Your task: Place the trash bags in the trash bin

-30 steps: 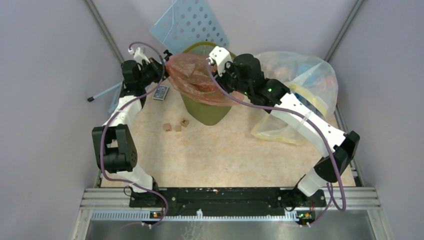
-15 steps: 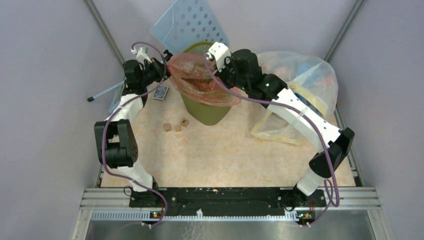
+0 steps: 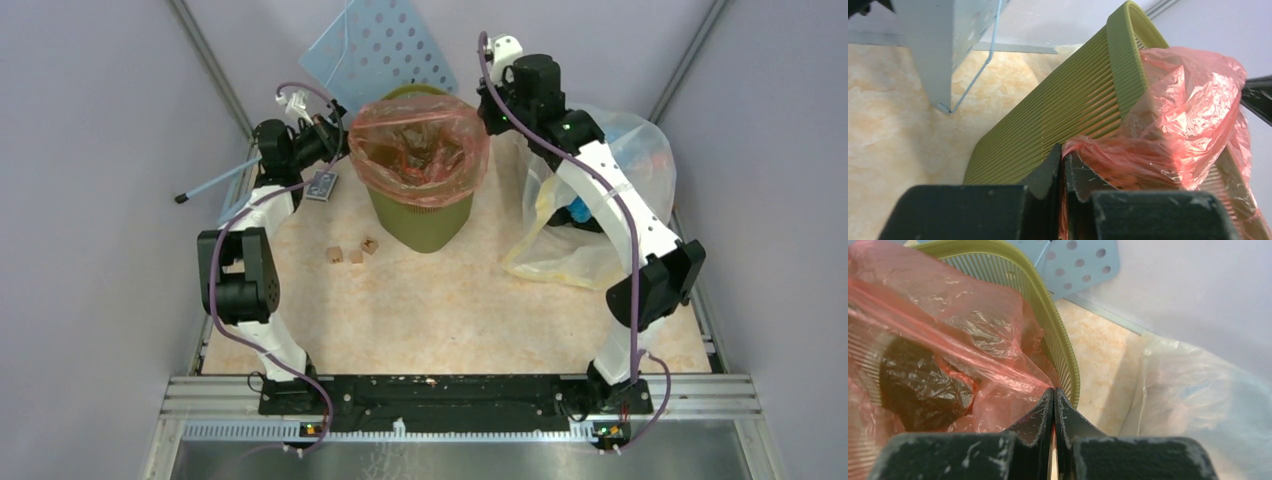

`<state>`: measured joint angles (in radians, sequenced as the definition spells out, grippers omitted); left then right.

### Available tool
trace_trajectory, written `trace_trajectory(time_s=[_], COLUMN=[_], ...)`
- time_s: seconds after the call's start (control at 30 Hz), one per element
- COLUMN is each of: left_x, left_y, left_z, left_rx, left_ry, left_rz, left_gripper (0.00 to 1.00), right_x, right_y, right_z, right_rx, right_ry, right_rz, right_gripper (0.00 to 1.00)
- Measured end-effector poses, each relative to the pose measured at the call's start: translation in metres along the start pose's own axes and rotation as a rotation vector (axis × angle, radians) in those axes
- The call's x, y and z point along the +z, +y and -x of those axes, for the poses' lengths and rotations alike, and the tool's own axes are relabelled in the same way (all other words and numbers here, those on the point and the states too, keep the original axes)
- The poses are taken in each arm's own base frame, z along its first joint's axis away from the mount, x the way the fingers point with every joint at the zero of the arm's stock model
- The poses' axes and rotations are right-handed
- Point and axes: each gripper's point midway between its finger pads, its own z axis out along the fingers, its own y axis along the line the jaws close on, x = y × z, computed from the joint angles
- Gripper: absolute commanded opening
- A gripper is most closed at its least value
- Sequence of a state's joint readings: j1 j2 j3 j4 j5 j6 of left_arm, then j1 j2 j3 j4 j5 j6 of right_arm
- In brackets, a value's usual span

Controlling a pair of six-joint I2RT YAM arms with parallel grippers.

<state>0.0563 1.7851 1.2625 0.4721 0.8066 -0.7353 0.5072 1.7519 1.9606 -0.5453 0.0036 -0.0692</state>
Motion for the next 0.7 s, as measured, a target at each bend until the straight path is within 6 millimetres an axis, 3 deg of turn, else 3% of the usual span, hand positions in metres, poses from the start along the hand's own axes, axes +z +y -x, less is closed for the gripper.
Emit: trace_trajectory(time_s=[0.4,0.57,0.7], left_x=[0.013,0.018,0.019], left_y=[-0.022,-0.023,-0.022], left_z=[-0.009,-0.015,-0.019], left_rx=[0.032,0.023,0.013], left_ry=[0.047,0.071,0.087], left_rz=[-0.112,-0.136,-0.146], left_gripper=[0.10,0.10,0.10], right_x=[0.023,0.025,0.030], right_y=[-0.055,-0.061,-0.051], right_z=[-0.022,-0.027,-0.044], right_rx=[0.252,0.308,0.342], right_ry=[0.060,0.069,0.104], right_rz=[-0.048,-0.026,0.034], right_gripper=[0.00,0.00,0.00])
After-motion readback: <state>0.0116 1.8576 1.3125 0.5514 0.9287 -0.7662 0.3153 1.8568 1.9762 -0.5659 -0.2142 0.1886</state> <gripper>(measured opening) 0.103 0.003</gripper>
